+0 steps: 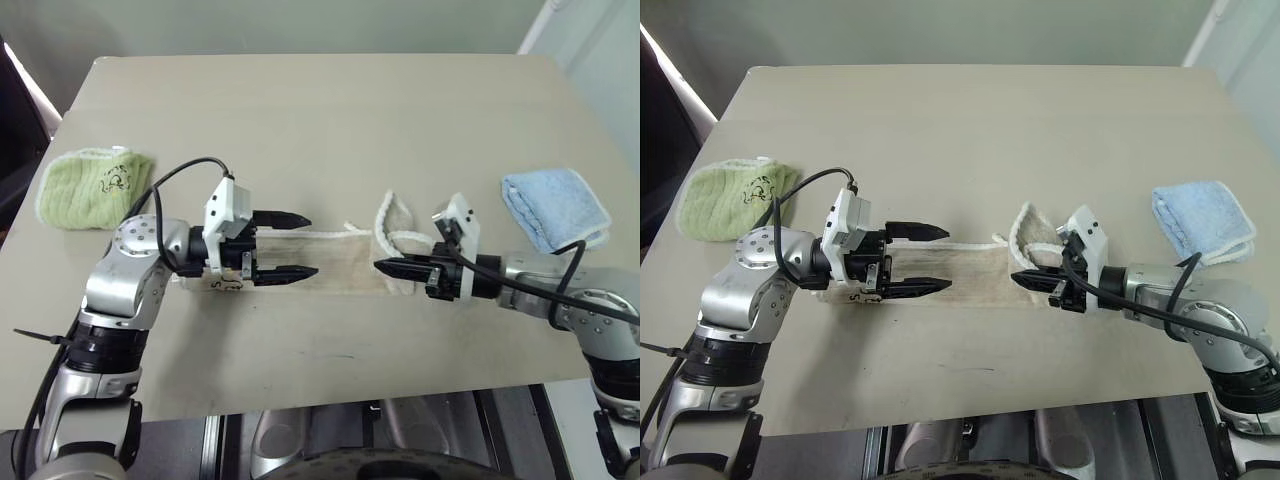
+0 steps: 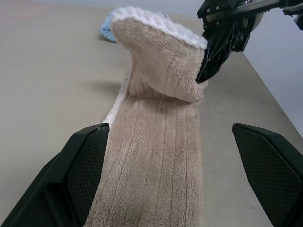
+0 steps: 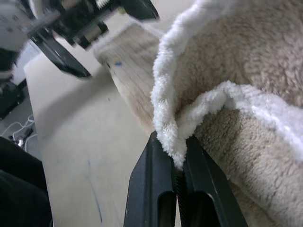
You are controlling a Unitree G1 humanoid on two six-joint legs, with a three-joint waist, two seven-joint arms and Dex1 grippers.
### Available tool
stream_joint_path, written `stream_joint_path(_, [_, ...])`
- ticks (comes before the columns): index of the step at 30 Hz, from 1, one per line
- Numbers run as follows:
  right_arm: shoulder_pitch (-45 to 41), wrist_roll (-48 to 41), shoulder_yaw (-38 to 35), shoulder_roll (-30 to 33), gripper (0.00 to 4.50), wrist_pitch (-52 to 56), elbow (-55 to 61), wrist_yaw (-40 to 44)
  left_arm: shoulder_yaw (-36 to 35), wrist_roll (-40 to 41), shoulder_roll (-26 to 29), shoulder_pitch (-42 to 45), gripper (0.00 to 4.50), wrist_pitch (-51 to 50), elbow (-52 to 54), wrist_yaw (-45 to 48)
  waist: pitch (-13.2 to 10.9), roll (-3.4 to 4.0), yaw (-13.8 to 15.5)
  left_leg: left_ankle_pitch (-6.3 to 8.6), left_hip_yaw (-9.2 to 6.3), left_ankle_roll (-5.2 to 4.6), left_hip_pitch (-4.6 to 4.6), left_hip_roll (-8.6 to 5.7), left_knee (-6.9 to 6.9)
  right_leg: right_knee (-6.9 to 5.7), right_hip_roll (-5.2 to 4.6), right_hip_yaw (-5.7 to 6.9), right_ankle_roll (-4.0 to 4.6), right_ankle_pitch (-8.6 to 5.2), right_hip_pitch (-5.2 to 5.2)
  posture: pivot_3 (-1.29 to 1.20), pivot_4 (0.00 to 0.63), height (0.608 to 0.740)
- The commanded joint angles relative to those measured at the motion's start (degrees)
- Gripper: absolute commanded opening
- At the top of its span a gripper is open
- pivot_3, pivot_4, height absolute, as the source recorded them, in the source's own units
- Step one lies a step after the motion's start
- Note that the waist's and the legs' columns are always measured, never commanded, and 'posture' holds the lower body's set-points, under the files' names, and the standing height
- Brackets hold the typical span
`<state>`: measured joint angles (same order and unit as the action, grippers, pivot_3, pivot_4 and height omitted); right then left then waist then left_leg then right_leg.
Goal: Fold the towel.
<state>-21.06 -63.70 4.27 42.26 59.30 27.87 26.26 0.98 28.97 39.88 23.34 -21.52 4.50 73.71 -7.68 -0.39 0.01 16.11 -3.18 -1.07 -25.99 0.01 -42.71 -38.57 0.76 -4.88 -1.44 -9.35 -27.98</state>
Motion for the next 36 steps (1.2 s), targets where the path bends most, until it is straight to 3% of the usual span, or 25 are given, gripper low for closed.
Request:
stream_joint_path(1, [-1.9, 2.9, -1.1, -2.1, 0.04, -4.0, 2.0, 2.4, -0.8, 0.2, -0.1, -0.1, 4.5, 1.8, 0.1, 0.5, 0.0, 0.0, 0.0, 0.0, 0.0, 0.0, 0.0, 0.0, 0.0, 0.0, 0.0, 0.0, 0.0, 0.0, 0.0, 0.0, 0.15, 0.703])
stream_joint_path(15, [-10.1, 16.7, 14.6, -3.8, 0.04, -4.5, -3.0, 18.4, -1.5, 0.2, 0.1, -0.9, 4.5, 4.4, -1.7, 0.8, 0.0, 0.0, -0.1, -0.01, 0.01, 0.02, -0.07, 0.02, 0.0, -0.01, 0.0, 0.02, 0.05, -0.01, -0.08, 0.0, 0.15, 0.703])
stream_joint_path(28, [-12.1, 28.3, 19.2, -9.0, 0.04, -10.4, -11.1, 24.8, -3.1, 1.7, 1.6, -2.2, 4.5, 2.2, 1.2, -0.9, 0.0, 0.0, -0.3, -0.05, 0.05, 0.09, -0.07, 0.05, 0.01, -0.29, 0.0, 0.03, 0.23, -0.07, -0.26, 0.0, 0.15, 0.703])
stream_joint_path(32, [-12.7, 29.5, 19.4, -10.3, 0.92, -10.6, -11.8, 26.4, -3.4, 1.8, 1.8, -2.4, 4.5, 1.9, 1.5, -1.2, 0.0, 0.0, -0.3, -0.06, 0.06, 0.1, -0.07, 0.05, 0.01, -0.3, 0.0, 0.03, 0.25, -0.07, -0.26, 0.0, 0.15, 0.703])
stream_joint_path(36, [-13.5, 30.1, 19.8, -10.7, 2.25, -9.4, -12.1, 28.3, -3.6, 1.9, 1.9, -2.6, 4.5, 1.5, 1.8, -1.3, 0.0, 0.0, -0.3, -0.06, 0.06, 0.11, -0.07, 0.05, 0.01, -0.3, 0.0, 0.03, 0.26, -0.08, -0.27, 0.0, 0.15, 0.703])
